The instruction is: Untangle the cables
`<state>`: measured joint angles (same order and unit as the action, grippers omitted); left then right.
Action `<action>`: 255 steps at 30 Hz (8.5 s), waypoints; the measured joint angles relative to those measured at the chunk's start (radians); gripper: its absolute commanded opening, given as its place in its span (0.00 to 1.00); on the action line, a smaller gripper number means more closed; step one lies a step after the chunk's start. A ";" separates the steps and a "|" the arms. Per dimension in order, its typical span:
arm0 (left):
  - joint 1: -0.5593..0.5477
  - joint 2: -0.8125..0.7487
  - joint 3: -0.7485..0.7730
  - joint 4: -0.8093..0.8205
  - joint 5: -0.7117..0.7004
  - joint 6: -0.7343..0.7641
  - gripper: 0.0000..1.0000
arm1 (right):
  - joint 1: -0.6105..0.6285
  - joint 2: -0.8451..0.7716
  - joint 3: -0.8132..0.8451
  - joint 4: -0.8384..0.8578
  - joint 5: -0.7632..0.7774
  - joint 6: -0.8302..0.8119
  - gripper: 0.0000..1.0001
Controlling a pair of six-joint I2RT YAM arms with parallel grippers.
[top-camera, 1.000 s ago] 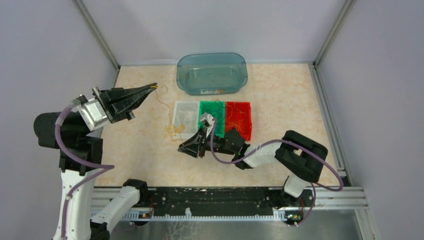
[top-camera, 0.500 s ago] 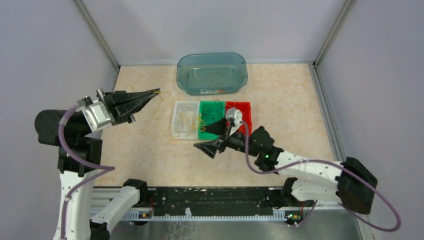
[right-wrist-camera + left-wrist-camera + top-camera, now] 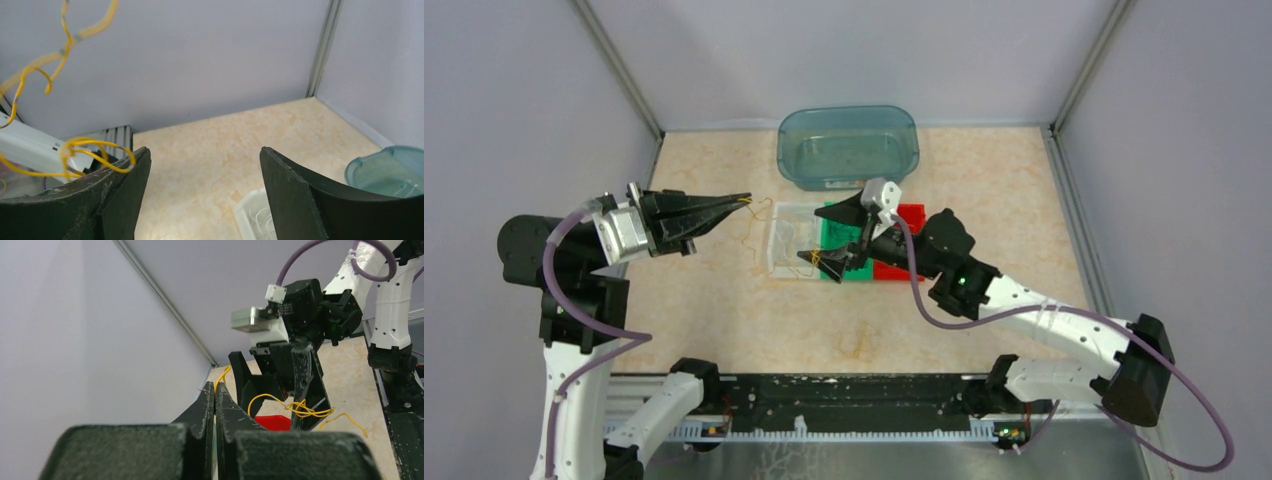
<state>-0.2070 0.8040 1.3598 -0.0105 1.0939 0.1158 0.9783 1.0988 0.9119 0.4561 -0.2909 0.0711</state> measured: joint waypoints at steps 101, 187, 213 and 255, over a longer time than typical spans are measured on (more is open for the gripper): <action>0.000 -0.066 -0.309 -0.264 -0.331 0.193 1.00 | -0.413 0.451 -0.119 -0.177 0.536 0.007 0.34; 0.000 0.039 -0.307 -0.351 -0.485 0.235 1.00 | -0.421 0.048 0.013 -0.667 0.303 -0.070 0.00; 0.000 0.060 -0.308 -0.351 -0.550 0.214 1.00 | -0.440 0.389 0.011 -0.526 0.447 -0.122 0.94; 0.313 0.719 -1.143 1.156 -0.700 -0.095 0.99 | -0.870 0.254 -0.802 0.618 0.808 0.028 0.99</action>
<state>0.1059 1.5230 0.2173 1.1458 0.3943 0.0212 0.1081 1.3525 0.1101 1.0737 0.5175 0.0990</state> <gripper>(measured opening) 0.996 0.990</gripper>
